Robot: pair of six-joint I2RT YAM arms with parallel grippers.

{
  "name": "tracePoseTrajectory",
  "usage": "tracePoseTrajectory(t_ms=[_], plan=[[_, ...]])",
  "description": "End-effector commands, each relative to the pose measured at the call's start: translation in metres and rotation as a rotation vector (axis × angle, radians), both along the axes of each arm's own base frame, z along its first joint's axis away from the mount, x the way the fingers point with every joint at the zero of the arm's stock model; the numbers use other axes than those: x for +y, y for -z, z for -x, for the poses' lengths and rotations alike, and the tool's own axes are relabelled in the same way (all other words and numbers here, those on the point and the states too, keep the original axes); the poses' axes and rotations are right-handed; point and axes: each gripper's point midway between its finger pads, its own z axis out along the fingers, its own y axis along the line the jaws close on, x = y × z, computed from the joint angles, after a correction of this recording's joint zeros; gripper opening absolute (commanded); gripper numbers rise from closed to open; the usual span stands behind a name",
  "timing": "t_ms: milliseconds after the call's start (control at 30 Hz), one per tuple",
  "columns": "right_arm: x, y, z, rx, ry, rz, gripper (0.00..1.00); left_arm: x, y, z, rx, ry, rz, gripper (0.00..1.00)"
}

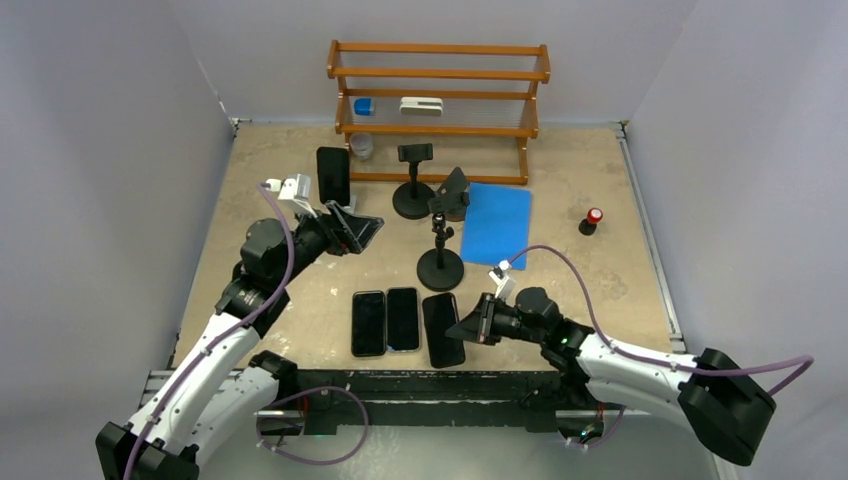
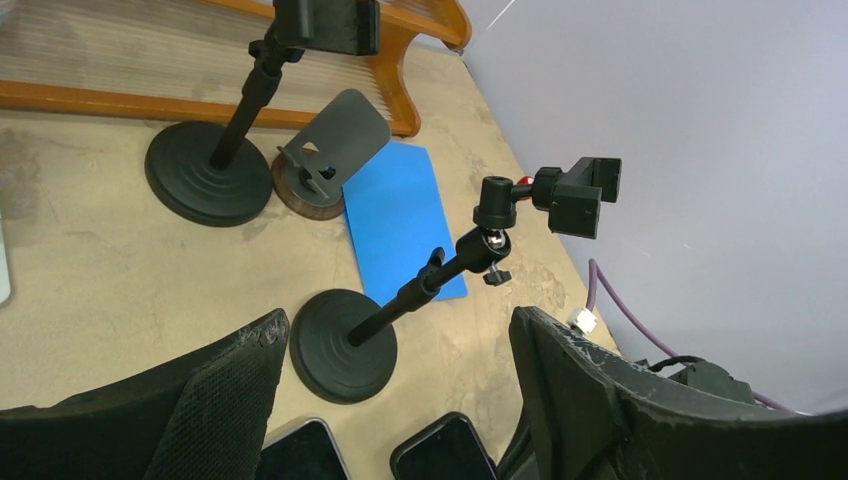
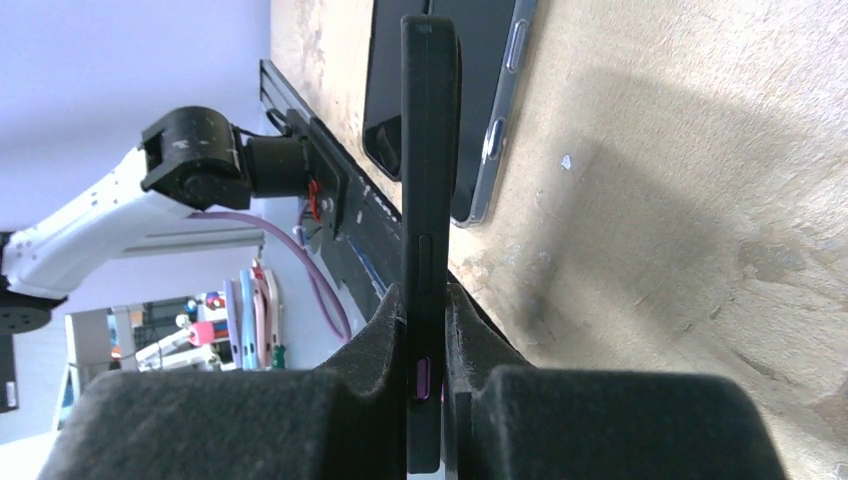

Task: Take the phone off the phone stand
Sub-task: Place the phone at the center of the board.

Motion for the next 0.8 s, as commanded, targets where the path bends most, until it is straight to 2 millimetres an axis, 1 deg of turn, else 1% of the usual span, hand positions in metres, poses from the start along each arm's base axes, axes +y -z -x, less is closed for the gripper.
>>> tracePoseTrajectory(t_ms=[0, 133, 367, 567, 767], plan=[[0.008, -0.034, -0.015, -0.021, 0.051, -0.14, 0.0, -0.006, -0.011, 0.001, -0.033, 0.033, 0.031, 0.79], [0.006, -0.027, -0.02, 0.025, 0.055, -0.147, 0.0, -0.008, -0.01, 0.0, -0.029, 0.048, 0.031, 0.79], [0.01, -0.012, -0.017, 0.111, 0.034, -0.153, 0.0, -0.012, -0.003, 0.0, -0.004, 0.062, 0.033, 0.79], [0.01, -0.002, -0.019, 0.156, 0.033, -0.149, 0.0, -0.014, -0.003, 0.001, -0.004, 0.068, 0.033, 0.79], [0.01, 0.003, -0.03, 0.17, 0.051, -0.153, 0.0, -0.014, -0.002, 0.002, 0.002, 0.073, 0.036, 0.79]])
